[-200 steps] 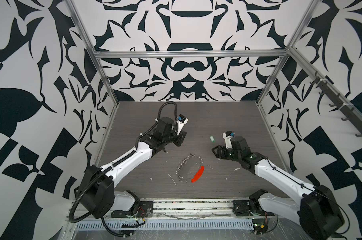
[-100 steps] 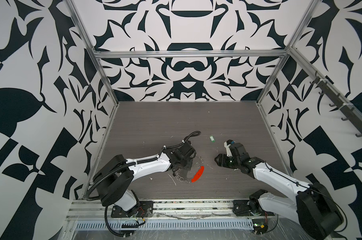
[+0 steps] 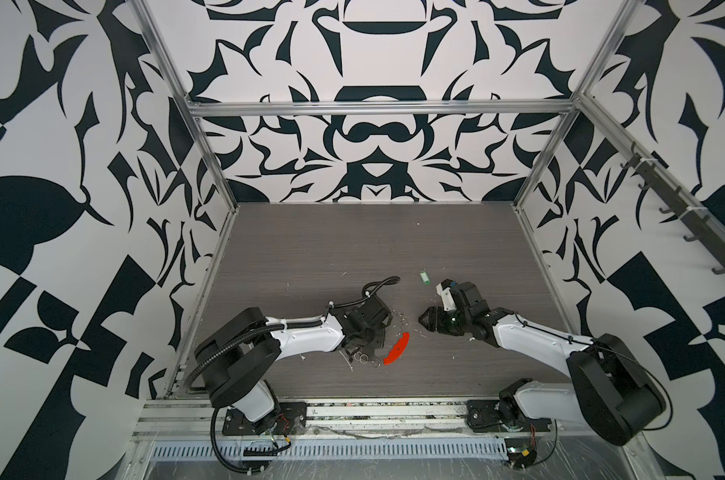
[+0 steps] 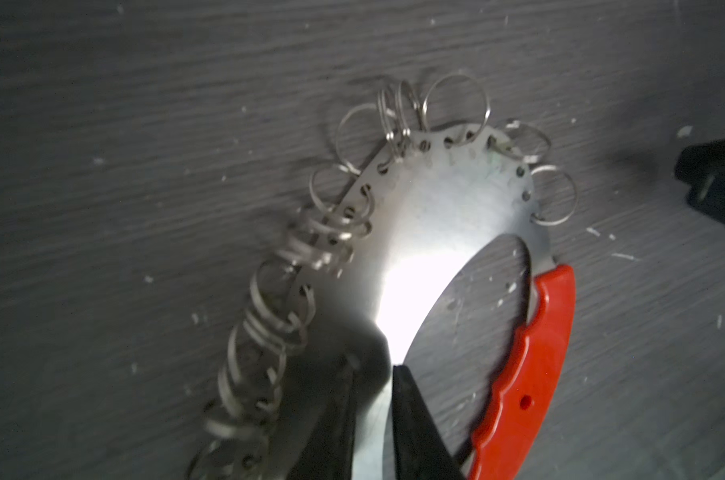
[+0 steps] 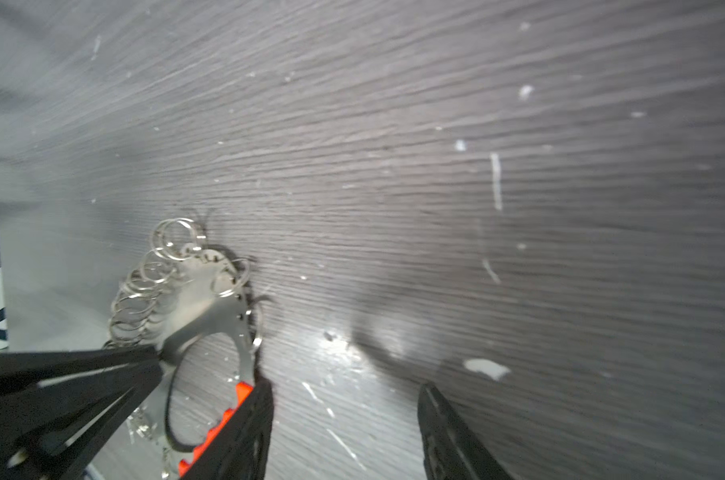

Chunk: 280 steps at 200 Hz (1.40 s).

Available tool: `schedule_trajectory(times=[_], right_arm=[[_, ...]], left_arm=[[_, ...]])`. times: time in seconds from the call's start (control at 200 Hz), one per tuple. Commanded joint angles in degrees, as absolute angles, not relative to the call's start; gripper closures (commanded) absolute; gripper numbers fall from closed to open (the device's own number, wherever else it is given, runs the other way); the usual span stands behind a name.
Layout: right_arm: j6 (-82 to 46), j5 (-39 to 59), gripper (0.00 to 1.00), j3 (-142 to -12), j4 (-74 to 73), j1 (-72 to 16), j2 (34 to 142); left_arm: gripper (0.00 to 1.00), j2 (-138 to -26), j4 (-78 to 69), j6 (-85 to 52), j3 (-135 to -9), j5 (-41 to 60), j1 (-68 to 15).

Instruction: Put the keys on the keyring

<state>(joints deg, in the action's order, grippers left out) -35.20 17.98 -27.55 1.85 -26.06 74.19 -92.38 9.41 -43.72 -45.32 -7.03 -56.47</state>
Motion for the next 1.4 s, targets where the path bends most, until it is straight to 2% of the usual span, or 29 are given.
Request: schedule_trajectory(times=[0.0,0.145,0.28,0.615,0.74,0.855,1.005,1.095,1.235,1.395], right_arm=[[-36.23,19.39,0.40,-28.90,0.02,-26.63,73.15],[-40.40,18.66,0.41,-23.47,-5.84,-28.14,70.98],[-44.44,16.03,0.41,-20.35,-12.28,-33.46,72.42],[-47.42,15.77,0.41,-26.55,-23.20,-41.41,87.21],[-48.75,18.16,0.41,-30.24,-29.39,-41.67,92.56],[-44.81,16.42,0.40,-33.04,-20.91,-41.35,87.98],[-35.53,9.95,0.37,-35.80,-2.85,-36.80,78.05],[-34.03,11.88,0.37,-36.91,-0.35,-30.41,76.63],[-33.14,15.95,0.38,-43.02,1.20,-26.57,82.09],[-32.78,18.10,0.38,-54.75,2.86,-24.96,91.95]], left_arm=[[0.81,-98.16,11.08,-41.98,-46.38,-5.46,-52.56],[0.83,-102.36,12.52,-38.42,-49.54,-1.95,-46.79],[0.84,-107.39,14.11,-34.57,-54.61,1.11,-43.66],[0.86,-119.99,18.95,-27.70,-74.46,6.02,-37.33],[0.83,-115.99,19.07,-28.66,-76.10,5.50,-33.91],[0.77,-106.99,17.94,-32.33,-72.60,1.32,-31.69],[0.70,-97.59,15.43,-40.56,-65.61,-1.32,-33.55],[0.68,-93.29,12.24,-45.56,-59.76,-4.30,-38.05],[0.67,-91.81,7.30,-53.55,-54.34,-6.94,-45.07],[0.67,-95.47,3.60,-57.09,-55.01,-6.45,-49.61]])
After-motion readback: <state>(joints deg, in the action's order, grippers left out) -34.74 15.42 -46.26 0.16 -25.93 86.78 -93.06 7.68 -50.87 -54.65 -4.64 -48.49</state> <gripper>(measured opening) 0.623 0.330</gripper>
